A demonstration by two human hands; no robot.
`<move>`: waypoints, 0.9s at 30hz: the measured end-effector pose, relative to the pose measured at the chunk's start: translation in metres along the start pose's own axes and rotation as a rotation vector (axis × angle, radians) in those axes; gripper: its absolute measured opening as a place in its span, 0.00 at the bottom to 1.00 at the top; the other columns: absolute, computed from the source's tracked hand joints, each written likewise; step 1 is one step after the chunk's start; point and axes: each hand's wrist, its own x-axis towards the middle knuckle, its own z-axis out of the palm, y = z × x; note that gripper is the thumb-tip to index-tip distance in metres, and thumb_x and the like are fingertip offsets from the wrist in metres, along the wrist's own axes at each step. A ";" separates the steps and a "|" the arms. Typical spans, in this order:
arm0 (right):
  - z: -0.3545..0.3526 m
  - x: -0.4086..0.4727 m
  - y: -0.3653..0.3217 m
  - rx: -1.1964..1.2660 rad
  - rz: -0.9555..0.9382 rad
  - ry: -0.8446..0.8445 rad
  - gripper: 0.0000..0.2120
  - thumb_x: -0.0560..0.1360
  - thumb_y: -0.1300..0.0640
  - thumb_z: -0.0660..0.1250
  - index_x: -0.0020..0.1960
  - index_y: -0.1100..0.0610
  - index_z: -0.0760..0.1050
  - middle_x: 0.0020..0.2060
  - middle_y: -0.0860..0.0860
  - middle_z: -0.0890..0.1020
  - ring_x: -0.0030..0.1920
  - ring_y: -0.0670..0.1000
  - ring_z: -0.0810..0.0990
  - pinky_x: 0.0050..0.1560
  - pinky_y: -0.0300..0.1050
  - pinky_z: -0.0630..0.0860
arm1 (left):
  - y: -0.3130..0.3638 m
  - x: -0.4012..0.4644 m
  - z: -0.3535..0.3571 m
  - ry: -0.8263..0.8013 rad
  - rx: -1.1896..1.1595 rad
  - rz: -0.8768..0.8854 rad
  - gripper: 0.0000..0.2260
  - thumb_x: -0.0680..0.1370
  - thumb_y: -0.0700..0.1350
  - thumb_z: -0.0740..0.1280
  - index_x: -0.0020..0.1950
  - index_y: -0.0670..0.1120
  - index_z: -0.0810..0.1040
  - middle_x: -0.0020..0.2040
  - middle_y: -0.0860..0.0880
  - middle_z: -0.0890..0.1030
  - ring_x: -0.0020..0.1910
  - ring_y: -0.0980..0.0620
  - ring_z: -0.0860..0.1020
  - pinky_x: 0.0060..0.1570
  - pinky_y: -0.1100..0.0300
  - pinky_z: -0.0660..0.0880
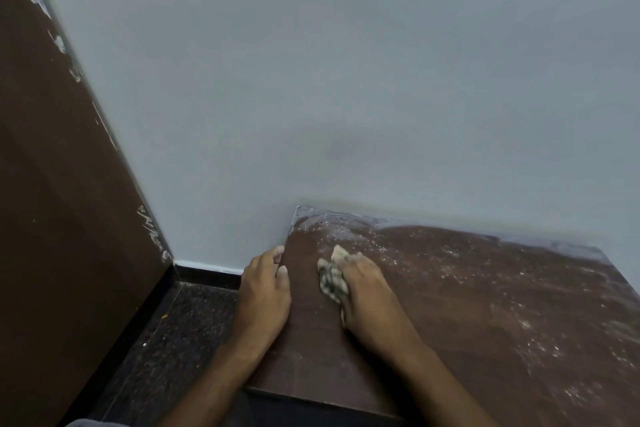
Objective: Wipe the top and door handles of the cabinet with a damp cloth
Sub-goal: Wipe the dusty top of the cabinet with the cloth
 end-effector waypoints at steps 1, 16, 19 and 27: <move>0.001 0.007 -0.006 -0.006 0.019 0.018 0.20 0.82 0.59 0.60 0.74 0.55 0.69 0.70 0.50 0.72 0.74 0.52 0.65 0.78 0.43 0.55 | -0.001 0.001 -0.002 0.004 -0.027 -0.027 0.15 0.79 0.37 0.61 0.66 0.43 0.76 0.58 0.50 0.79 0.59 0.52 0.75 0.58 0.64 0.68; 0.036 0.009 -0.093 0.141 -0.167 -0.180 0.12 0.80 0.59 0.65 0.62 0.57 0.76 0.60 0.55 0.76 0.63 0.55 0.72 0.70 0.55 0.69 | -0.012 -0.001 -0.050 -0.035 -0.212 -0.318 0.11 0.80 0.43 0.64 0.61 0.48 0.80 0.55 0.49 0.83 0.54 0.52 0.80 0.58 0.53 0.76; 0.040 -0.040 -0.099 0.142 -0.287 -0.295 0.19 0.80 0.56 0.66 0.70 0.52 0.70 0.71 0.50 0.69 0.76 0.51 0.62 0.73 0.66 0.67 | -0.011 -0.004 -0.049 -0.045 -0.202 -0.299 0.10 0.79 0.43 0.65 0.59 0.48 0.81 0.54 0.51 0.83 0.54 0.52 0.80 0.59 0.53 0.75; 0.015 -0.018 -0.068 0.083 -0.166 -0.149 0.24 0.82 0.56 0.62 0.78 0.55 0.63 0.78 0.51 0.65 0.81 0.51 0.53 0.81 0.46 0.51 | -0.021 -0.011 -0.047 -0.082 -0.176 -0.264 0.09 0.79 0.42 0.66 0.58 0.49 0.82 0.52 0.54 0.83 0.50 0.58 0.81 0.49 0.65 0.75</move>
